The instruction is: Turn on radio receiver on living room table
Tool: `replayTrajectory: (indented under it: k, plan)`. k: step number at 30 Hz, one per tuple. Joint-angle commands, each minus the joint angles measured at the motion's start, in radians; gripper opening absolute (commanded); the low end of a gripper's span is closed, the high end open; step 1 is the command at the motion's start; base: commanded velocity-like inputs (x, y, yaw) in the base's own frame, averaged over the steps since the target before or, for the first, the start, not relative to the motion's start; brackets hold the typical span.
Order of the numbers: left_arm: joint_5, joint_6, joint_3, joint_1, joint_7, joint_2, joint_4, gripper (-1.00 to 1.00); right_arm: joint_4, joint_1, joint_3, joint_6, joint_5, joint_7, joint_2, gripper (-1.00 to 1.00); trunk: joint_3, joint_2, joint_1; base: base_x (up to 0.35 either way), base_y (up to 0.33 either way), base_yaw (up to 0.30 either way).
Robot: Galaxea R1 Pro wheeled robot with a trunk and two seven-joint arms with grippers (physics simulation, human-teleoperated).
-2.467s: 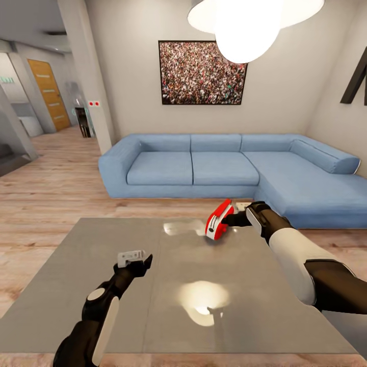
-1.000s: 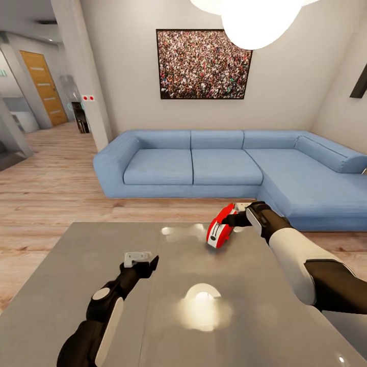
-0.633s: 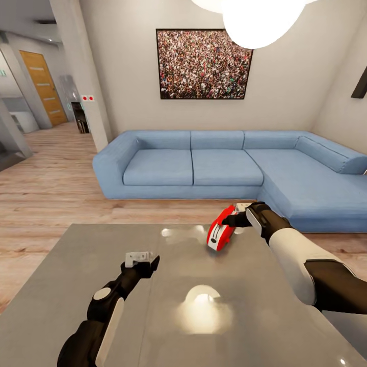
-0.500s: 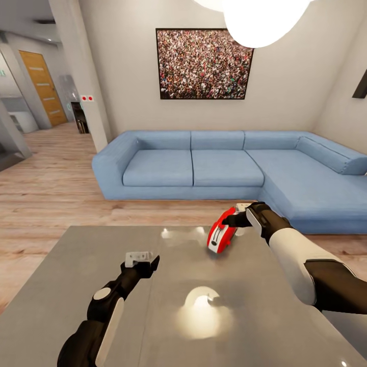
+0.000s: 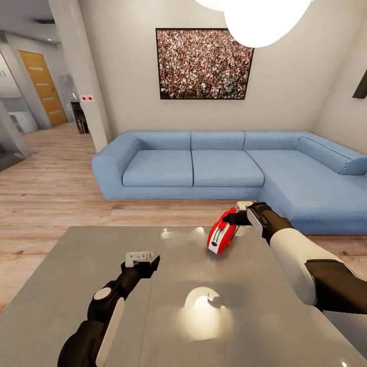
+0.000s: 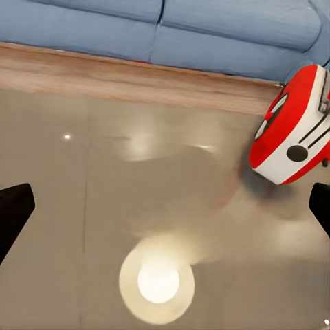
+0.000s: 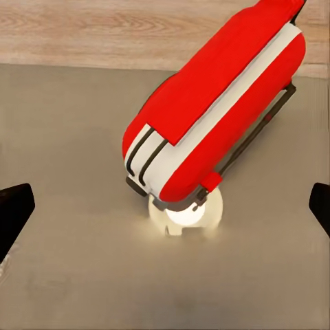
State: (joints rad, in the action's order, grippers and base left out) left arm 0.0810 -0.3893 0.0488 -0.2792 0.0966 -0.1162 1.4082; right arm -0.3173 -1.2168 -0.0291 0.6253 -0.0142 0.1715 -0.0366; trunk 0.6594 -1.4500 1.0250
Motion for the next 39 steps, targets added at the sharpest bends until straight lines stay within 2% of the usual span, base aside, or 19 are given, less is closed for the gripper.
replayTrajectory:
  k: [1,39]
  plan:
    - [0.0,0.0,0.0,0.0,0.0,0.0,0.0,1.0,0.001,0.0,0.0,-0.009,0.001,0.0,0.0,1.0,0.0,0.0,0.0,0.0,0.0,0.0]
    - [0.0,0.001,0.002,0.0,0.0,-0.002,-0.001,1.0,0.001,0.0,0.0,-0.021,-0.002,0.006,0.0,1.0,0.0,0.0,0.0,0.0,0.0,0.0]
